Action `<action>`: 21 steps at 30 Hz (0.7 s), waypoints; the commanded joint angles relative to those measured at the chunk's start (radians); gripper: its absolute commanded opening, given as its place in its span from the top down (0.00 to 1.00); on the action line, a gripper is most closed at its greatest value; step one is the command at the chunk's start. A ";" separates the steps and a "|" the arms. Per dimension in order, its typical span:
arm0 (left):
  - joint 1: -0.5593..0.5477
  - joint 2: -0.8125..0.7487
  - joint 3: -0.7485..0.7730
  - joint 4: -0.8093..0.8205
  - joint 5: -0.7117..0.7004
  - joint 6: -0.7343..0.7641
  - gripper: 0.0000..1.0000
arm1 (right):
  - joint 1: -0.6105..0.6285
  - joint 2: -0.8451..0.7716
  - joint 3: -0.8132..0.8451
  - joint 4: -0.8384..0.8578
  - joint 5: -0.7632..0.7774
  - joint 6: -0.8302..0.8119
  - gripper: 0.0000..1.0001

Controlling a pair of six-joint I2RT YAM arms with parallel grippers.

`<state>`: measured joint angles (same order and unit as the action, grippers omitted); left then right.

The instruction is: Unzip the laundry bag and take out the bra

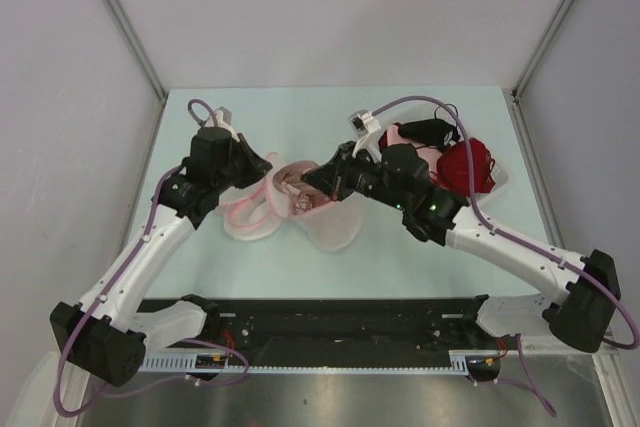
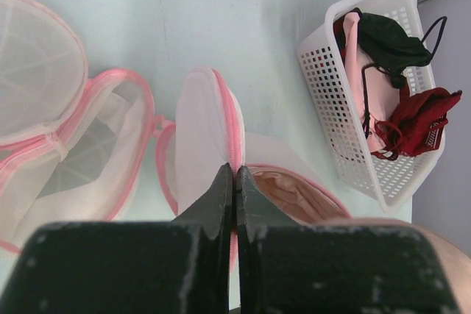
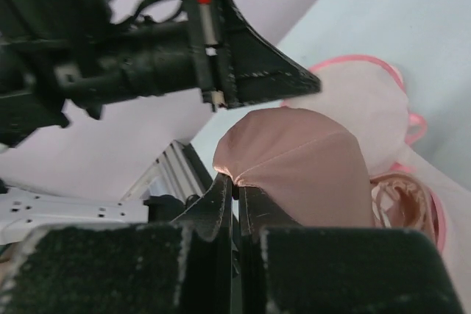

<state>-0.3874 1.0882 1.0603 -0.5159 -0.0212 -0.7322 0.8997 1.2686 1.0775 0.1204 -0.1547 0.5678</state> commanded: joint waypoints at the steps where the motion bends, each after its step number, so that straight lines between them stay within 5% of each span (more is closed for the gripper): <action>1: 0.005 -0.013 -0.005 0.008 -0.017 0.008 1.00 | 0.004 -0.063 0.099 0.036 -0.020 0.017 1.00; 15: 0.005 -0.054 -0.036 0.004 -0.023 -0.001 1.00 | -0.136 -0.078 0.271 0.081 0.155 -0.054 1.00; 21: 0.005 -0.065 -0.025 0.005 -0.017 0.004 1.00 | -0.332 -0.054 0.308 0.065 0.167 -0.013 1.00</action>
<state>-0.3874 1.0523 1.0264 -0.5270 -0.0238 -0.7326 0.6769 1.2015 1.3205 0.1482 -0.0093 0.5396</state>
